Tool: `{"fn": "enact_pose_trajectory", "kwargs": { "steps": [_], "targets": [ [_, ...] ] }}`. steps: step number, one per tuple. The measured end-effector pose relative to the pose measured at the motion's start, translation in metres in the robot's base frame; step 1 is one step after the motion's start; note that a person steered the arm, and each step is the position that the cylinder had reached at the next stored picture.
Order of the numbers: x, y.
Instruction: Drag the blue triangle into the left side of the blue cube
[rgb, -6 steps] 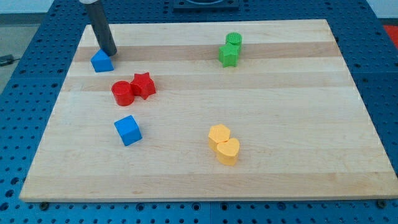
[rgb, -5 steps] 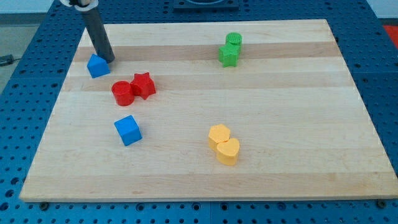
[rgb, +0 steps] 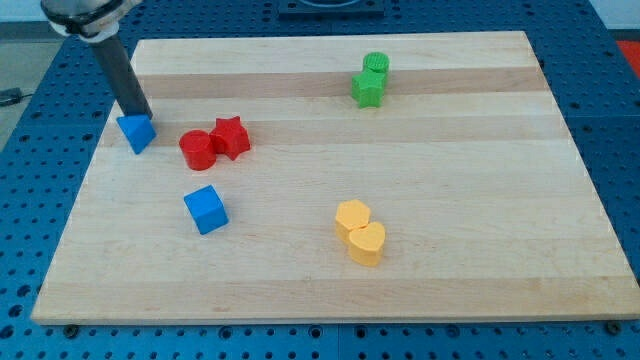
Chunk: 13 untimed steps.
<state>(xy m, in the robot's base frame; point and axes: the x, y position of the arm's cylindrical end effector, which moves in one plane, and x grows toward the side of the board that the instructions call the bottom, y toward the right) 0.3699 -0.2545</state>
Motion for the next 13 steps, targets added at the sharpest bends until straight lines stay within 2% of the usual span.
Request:
{"fn": "enact_pose_trajectory", "kwargs": {
  "steps": [3,5,9,10,11,13],
  "targets": [
    [0.083,0.0],
    [0.119,-0.023],
    [0.169,-0.005],
    [0.208,-0.01],
    [0.222,0.0],
    [0.209,0.005]
  ]
}}
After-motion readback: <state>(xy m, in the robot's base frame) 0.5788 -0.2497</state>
